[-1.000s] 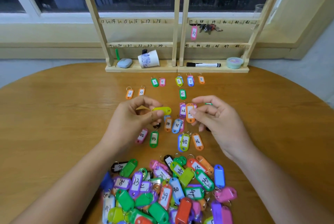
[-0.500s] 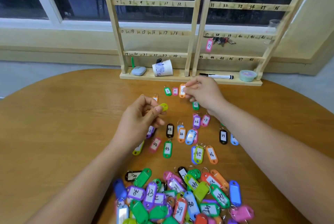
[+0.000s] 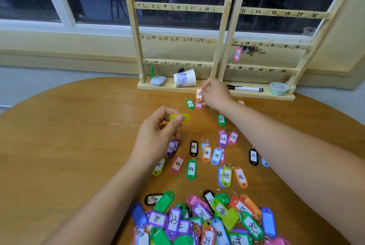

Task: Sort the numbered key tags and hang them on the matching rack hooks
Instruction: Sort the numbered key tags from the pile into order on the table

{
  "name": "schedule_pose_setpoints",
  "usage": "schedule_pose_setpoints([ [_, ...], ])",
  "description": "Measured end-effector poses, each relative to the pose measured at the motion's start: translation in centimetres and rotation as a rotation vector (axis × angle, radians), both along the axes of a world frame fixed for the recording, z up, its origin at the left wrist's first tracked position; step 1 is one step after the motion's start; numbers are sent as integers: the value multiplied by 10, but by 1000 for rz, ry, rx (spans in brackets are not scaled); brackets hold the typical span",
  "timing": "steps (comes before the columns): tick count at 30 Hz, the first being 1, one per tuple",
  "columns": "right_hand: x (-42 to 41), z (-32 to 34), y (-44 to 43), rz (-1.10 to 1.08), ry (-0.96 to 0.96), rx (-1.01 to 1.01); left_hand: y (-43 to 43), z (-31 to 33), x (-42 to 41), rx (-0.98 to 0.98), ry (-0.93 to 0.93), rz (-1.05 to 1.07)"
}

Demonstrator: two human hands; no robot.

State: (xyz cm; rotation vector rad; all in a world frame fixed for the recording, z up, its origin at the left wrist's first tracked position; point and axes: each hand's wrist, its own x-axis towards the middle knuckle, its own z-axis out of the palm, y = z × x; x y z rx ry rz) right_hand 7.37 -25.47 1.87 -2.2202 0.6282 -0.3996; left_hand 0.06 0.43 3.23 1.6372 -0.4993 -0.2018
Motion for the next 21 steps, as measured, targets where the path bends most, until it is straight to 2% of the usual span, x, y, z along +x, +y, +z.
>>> schedule_pose_setpoints([
  [7, -11, 4, -5, 40, 42, -128, 3, 3, 3, -112, 89, 34],
  [12, -10, 17, -7, 28, 30, -148, 4, 5, 1, -94, 83, 30],
  [21, 4, 16, 7, 57, 199, -240, 4, 4, 2, -22, 59, 77],
])
